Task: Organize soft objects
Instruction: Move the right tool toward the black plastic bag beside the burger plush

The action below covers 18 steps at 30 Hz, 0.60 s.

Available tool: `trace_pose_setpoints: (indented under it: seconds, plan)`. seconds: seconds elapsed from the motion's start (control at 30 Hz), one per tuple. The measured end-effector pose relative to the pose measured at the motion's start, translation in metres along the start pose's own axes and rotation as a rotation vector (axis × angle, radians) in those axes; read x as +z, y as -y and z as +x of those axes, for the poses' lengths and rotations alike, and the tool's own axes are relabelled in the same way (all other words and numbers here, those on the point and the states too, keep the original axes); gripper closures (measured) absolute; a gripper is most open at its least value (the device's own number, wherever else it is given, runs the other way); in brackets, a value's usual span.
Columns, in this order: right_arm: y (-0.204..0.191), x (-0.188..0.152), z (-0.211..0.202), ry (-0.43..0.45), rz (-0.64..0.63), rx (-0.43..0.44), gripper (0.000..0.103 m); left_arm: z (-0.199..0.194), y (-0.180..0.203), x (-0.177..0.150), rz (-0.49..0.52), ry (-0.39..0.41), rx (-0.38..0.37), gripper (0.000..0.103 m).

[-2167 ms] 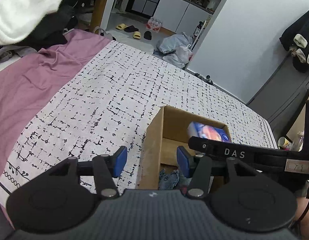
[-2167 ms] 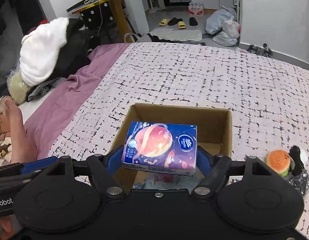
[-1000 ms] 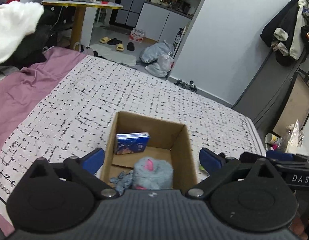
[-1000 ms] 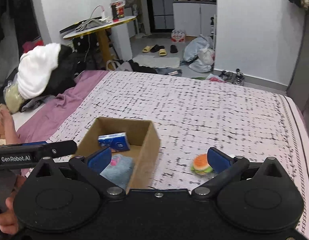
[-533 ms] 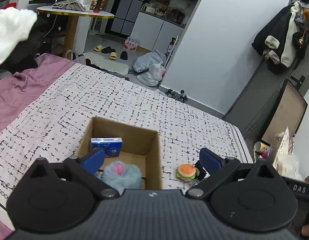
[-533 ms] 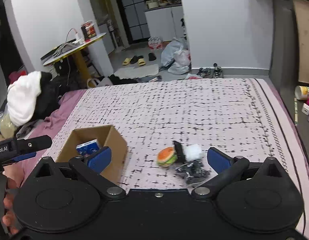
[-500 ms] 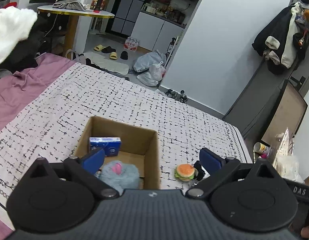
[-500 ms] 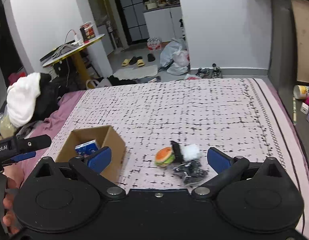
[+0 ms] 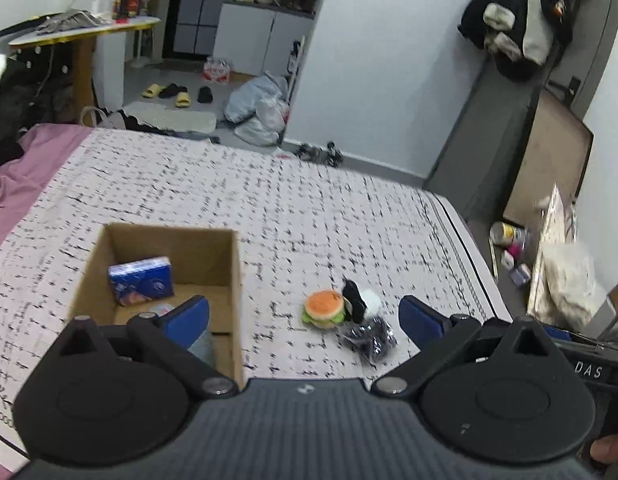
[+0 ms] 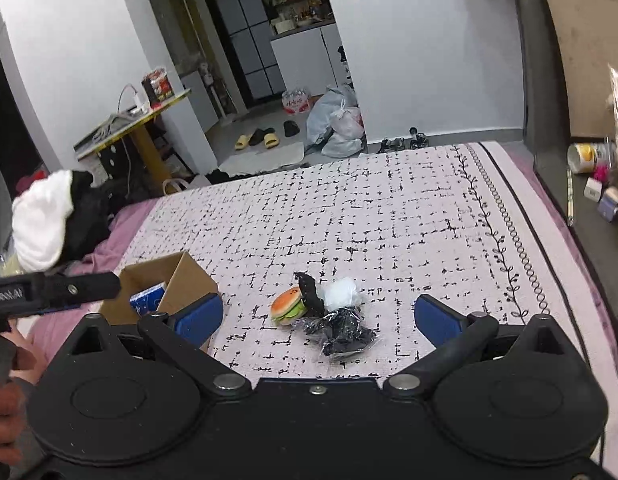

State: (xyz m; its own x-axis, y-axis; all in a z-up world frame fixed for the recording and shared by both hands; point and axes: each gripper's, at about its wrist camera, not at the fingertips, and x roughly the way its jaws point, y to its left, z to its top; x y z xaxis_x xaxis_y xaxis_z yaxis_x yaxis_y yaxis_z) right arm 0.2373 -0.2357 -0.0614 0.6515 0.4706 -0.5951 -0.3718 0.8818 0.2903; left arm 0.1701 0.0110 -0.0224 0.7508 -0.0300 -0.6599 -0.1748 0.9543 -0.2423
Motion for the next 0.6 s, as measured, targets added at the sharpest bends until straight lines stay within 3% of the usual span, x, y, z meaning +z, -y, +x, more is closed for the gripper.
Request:
trace_pose_setpoints:
  seconds: [0.47,0.6]
  plan:
    - [0.048,-0.027,0.032,-0.044,0.111,0.045,0.001,0.046,0.041,-0.003,0.081,-0.022,0.016,0.005]
    - [0.051,-0.032,0.049,-0.064,0.112,0.075,0.010,0.061,0.048,-0.001,0.079,-0.028,0.001,0.009]
